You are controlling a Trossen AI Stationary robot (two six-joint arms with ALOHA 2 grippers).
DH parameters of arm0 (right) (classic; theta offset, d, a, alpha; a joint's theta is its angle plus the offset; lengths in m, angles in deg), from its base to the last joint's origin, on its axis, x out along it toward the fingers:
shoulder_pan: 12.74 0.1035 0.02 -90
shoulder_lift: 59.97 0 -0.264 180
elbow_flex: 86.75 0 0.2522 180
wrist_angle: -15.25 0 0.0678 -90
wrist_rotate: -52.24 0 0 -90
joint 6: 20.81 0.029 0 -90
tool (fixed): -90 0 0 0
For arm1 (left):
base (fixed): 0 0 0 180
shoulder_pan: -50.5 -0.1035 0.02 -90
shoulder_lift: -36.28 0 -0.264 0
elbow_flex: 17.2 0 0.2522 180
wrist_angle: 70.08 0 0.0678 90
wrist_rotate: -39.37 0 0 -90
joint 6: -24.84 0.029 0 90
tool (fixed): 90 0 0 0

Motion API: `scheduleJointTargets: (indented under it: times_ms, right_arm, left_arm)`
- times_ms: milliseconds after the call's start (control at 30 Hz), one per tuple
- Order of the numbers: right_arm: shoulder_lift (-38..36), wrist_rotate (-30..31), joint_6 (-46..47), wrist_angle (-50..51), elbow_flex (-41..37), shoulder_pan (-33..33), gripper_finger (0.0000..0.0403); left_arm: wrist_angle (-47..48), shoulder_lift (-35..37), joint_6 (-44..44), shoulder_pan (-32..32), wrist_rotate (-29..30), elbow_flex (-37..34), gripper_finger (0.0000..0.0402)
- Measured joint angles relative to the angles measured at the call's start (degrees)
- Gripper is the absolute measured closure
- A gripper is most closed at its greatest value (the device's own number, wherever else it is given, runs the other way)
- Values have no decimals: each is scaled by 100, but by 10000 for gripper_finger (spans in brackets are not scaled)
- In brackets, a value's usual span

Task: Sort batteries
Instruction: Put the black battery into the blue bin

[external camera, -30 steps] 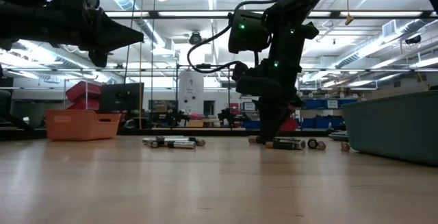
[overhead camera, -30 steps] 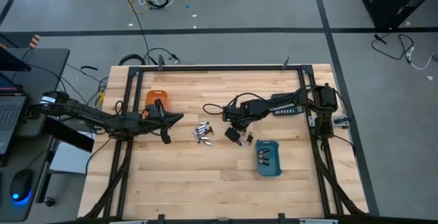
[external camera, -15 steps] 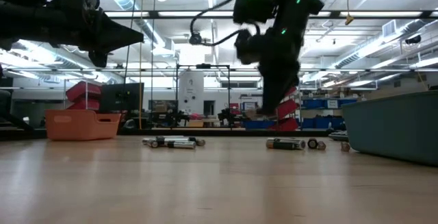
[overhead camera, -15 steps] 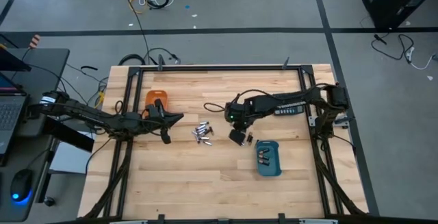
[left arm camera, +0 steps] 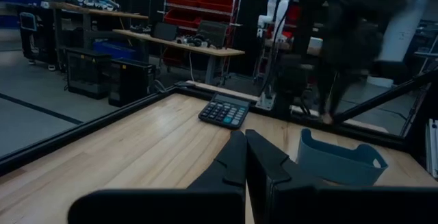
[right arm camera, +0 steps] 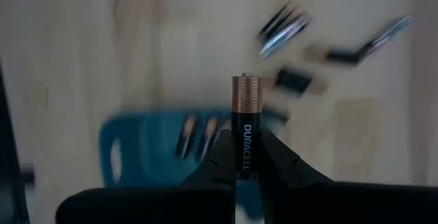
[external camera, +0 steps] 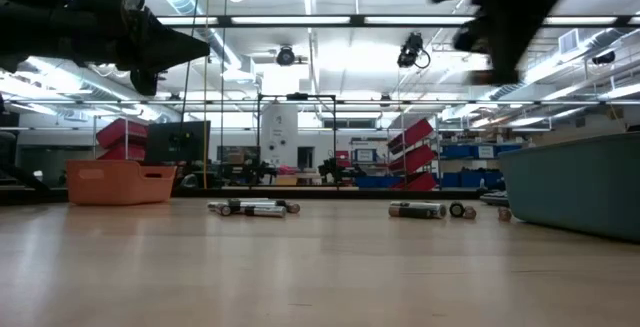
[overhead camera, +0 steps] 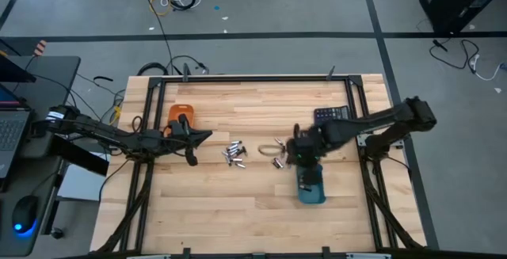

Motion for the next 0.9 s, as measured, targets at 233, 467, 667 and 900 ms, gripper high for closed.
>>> scheduleJointTargets:
  times_ms: [233, 467, 667, 900]
  right_arm:
    - [-89, 20, 511, -94, -838, 823, 381]
    - [-87, 680, 825, -673, -1388, 1059, 379]
    - [-87, 889, 849, -1023, -1589, 1041, 370]
    - [-87, 898, 1088, -1244, -1587, 967, 334]
  left_arm:
    - [-216, -2, 6, 0, 2, 0, 401]
    - [-339, -2, 17, 0, 2, 0, 401]
    - [-362, -1, -3, 0, 3, 0, 401]
    - [-359, -1, 8, 0, 4, 0, 401]
